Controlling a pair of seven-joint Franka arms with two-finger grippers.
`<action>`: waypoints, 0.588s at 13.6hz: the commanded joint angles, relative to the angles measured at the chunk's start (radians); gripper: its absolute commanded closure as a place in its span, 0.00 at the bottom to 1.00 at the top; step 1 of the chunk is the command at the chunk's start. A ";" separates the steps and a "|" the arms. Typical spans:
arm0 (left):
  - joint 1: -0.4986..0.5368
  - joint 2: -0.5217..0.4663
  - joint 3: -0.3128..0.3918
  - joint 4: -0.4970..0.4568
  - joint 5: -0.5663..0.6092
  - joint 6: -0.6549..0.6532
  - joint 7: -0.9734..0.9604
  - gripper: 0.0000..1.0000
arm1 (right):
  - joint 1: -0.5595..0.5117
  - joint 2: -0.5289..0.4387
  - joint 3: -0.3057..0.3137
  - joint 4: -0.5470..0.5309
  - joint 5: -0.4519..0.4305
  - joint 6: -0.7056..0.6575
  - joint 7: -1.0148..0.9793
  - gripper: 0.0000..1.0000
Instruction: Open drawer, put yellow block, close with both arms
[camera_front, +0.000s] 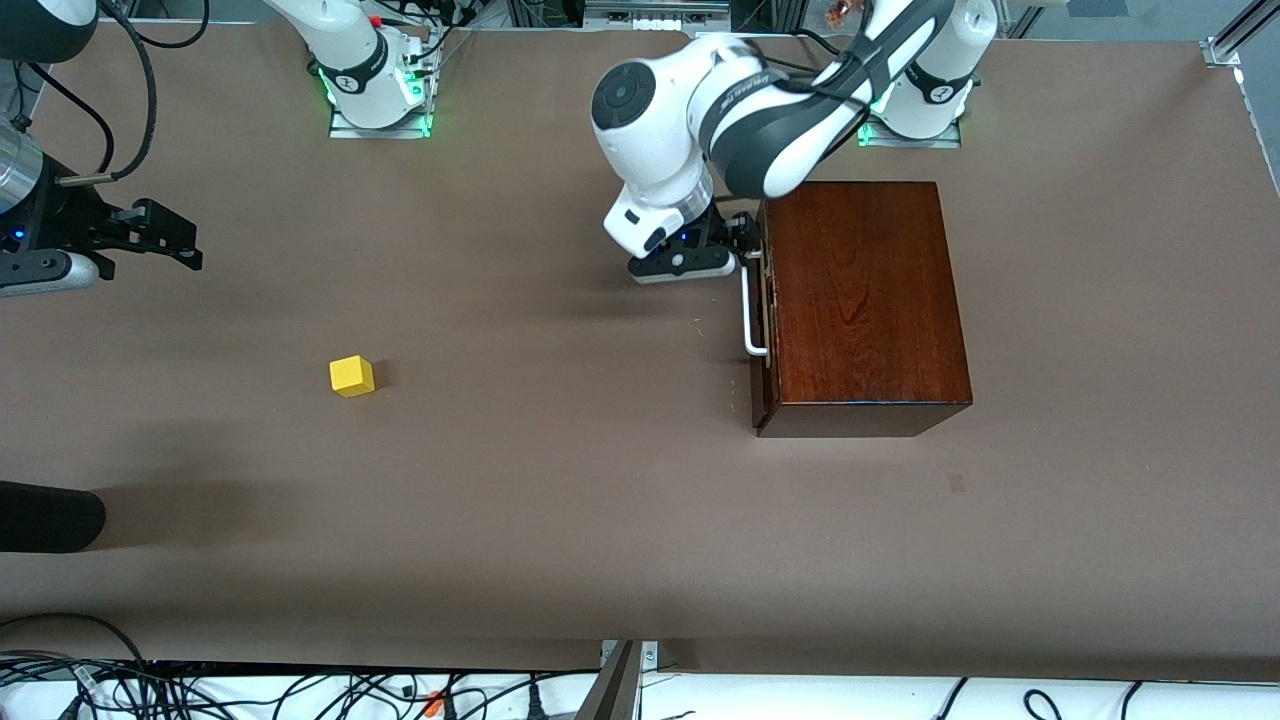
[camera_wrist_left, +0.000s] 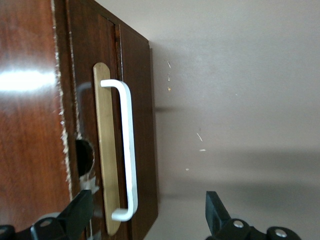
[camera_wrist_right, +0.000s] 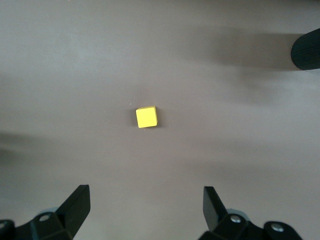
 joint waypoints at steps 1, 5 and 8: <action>-0.011 0.038 0.007 0.003 0.056 0.026 0.003 0.00 | -0.007 0.005 0.003 0.013 0.004 -0.014 0.007 0.00; 0.002 0.047 0.010 -0.038 0.091 0.071 0.012 0.00 | -0.007 0.005 0.003 0.013 0.004 -0.014 0.007 0.00; 0.011 0.070 0.015 -0.041 0.100 0.083 0.037 0.00 | -0.007 0.005 0.003 0.013 0.004 -0.014 0.007 0.00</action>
